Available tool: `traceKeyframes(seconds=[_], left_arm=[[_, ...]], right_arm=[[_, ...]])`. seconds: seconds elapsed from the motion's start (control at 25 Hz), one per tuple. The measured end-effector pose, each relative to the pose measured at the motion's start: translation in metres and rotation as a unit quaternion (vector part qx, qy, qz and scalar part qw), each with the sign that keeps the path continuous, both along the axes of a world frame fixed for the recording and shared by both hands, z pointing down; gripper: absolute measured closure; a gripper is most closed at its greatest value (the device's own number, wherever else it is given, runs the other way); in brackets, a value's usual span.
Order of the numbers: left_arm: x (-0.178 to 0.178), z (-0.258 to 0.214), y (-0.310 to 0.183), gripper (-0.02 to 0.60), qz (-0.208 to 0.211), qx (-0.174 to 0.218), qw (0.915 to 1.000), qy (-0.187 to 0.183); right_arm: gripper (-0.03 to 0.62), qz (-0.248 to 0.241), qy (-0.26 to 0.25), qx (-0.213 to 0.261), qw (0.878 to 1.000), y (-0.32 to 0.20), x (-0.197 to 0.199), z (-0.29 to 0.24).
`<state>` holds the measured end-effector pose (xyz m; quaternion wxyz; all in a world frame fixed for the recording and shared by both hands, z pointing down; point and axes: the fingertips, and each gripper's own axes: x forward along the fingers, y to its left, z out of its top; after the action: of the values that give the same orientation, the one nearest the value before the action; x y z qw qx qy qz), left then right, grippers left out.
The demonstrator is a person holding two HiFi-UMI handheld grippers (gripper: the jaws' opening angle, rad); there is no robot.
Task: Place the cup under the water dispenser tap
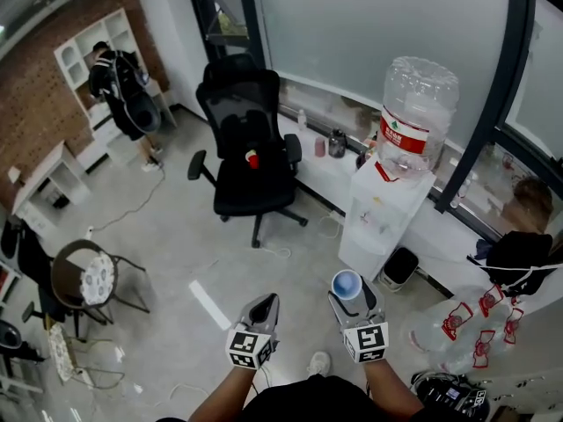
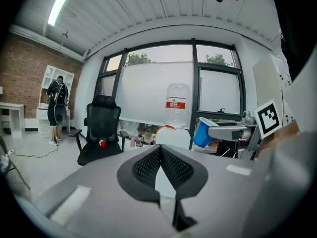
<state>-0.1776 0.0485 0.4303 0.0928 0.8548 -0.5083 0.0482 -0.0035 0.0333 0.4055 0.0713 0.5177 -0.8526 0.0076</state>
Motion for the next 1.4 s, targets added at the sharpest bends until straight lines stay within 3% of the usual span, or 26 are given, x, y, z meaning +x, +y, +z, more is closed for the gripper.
traceKeyframes(seconds=[0.64,1.04,1.4], left_arm=[[0.026,0.004,-0.078,0.565,0.021,-0.007,0.9998,0.000],[0.016,0.001,-0.172,0.565,0.063,-0.016,0.9979,-0.007],[0.010,0.001,-0.261,0.565,0.130,-0.009,0.9915,-0.005]], right_arm=[[0.253,0.003,-0.001,0.000,1.000,-0.076,0.018,0.007],[0.253,0.044,0.004,-0.002,0.999,-0.158,0.006,0.000],[0.253,0.108,-0.003,-0.007,0.994,-0.216,-0.004,-0.006]])
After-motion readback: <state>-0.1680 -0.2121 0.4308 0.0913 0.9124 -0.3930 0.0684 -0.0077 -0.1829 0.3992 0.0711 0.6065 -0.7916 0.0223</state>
